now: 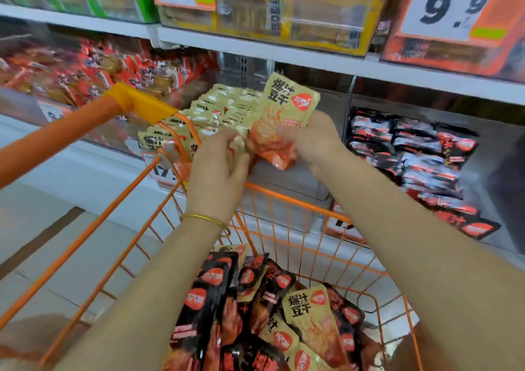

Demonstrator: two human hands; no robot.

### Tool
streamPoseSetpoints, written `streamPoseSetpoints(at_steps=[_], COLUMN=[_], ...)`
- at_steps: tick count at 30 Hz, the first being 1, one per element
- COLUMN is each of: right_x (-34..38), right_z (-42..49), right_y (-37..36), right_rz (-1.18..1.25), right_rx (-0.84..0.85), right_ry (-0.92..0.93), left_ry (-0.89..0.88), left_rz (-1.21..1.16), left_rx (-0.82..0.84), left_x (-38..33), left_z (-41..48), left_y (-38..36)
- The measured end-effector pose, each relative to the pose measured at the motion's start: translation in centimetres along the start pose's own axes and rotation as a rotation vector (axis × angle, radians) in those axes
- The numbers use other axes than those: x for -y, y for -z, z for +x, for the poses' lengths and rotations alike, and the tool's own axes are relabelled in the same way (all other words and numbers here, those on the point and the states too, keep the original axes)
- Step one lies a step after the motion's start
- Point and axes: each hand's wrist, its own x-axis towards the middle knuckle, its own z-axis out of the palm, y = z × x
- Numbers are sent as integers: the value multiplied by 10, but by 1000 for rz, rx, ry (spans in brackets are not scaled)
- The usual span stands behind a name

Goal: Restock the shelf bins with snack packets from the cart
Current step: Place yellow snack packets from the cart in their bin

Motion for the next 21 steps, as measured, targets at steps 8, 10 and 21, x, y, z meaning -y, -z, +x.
streamPoseSetpoints(at_steps=[8,10,21], right_x=[-50,-57,-78], right_z=[52,65,90], right_y=[-26,-29,-46], right_rz=[-614,-643,-570], right_rx=[-208,-260,-365], right_ry=[-292,-311,-403], left_ry=[-232,-221,-205], left_rz=[367,359,332], left_rx=[231,249,279], left_x=[24,24,23], left_z=[-15,-14,-14], left_y=[-21,-22,-22])
